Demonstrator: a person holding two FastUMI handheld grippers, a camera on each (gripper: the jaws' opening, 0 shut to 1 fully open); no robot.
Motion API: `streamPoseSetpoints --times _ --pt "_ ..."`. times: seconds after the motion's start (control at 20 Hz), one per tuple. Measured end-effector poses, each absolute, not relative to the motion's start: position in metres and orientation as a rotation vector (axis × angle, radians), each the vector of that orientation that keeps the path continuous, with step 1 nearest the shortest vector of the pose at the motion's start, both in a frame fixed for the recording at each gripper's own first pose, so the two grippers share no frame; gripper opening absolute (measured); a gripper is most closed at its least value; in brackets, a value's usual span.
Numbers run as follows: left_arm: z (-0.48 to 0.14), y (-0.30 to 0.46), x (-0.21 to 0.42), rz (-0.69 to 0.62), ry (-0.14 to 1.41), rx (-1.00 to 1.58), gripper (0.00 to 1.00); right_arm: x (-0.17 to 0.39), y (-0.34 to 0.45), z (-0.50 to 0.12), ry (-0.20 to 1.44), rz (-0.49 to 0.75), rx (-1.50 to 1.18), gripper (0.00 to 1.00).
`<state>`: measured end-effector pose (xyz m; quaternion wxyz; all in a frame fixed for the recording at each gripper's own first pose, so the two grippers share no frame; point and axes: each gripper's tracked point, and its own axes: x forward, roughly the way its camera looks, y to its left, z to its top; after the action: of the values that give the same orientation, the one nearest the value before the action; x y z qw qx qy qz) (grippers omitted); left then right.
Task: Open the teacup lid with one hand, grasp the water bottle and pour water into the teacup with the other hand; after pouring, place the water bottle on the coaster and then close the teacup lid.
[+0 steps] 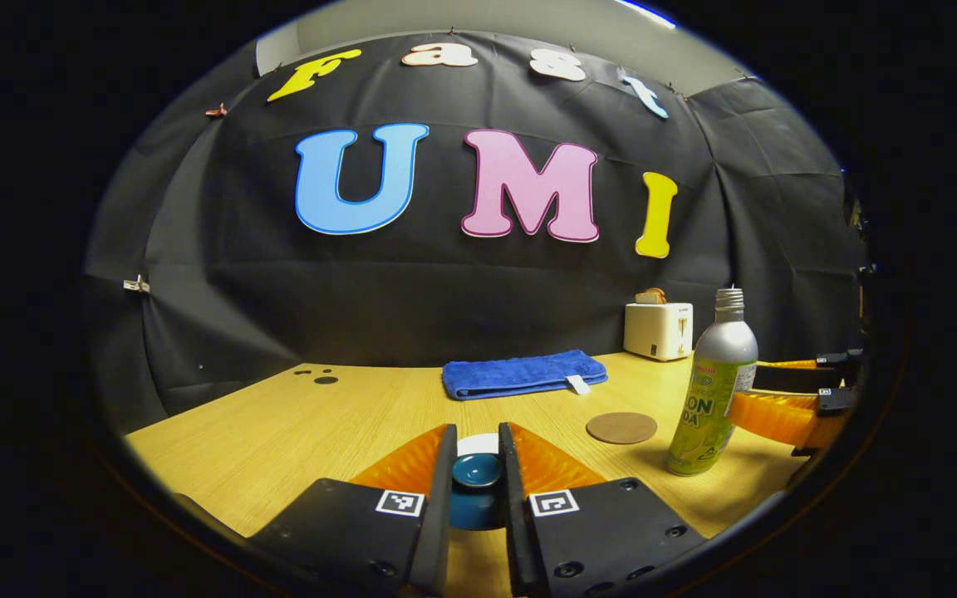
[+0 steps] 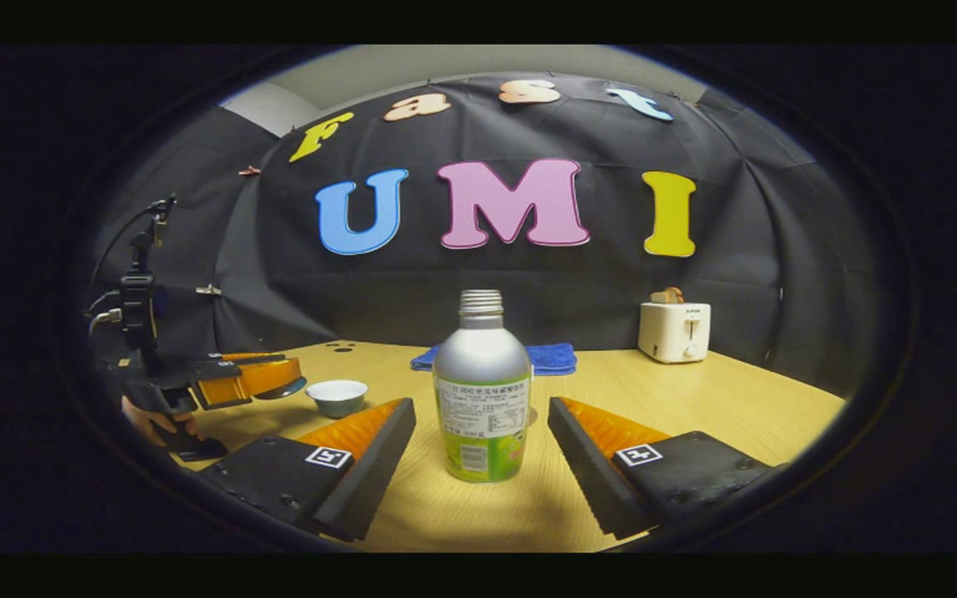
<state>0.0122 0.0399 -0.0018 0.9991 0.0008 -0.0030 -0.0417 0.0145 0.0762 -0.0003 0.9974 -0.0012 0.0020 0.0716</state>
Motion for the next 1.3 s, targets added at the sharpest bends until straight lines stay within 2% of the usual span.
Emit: streamPoseSetpoints --times 0.2,0.6,0.65,0.75,0.85,1.0,1.05,1.3 --pt "-0.004 0.062 0.012 -0.048 -0.004 0.001 0.34 0.035 0.082 -0.002 0.008 0.125 -0.002 0.99" --pt "-0.003 0.100 0.010 0.001 -0.002 0.001 0.32 0.065 0.078 -0.004 0.010 0.059 -0.003 0.99" --pt "-0.004 0.101 0.009 -0.003 -0.002 0.002 0.34 0.067 0.081 -0.004 0.010 0.069 -0.002 0.99" --pt "-0.004 0.102 0.010 -0.012 -0.003 0.002 0.32 0.068 0.087 -0.005 0.013 0.102 0.000 0.99" --pt "-0.004 0.103 0.011 -0.025 -0.004 0.003 0.32 0.071 0.087 -0.003 0.007 0.112 -0.001 0.94" --pt "-0.004 0.113 0.018 -0.035 -0.003 0.003 0.32 0.074 0.087 -0.004 0.010 0.113 0.001 0.93" --pt "-0.004 0.118 0.020 -0.033 -0.005 0.004 0.32 0.078 0.087 -0.005 0.014 0.108 -0.002 0.83" --pt "-0.004 0.140 0.028 -0.015 -0.002 0.003 0.34 0.090 0.084 -0.004 0.029 0.087 -0.126 0.78"
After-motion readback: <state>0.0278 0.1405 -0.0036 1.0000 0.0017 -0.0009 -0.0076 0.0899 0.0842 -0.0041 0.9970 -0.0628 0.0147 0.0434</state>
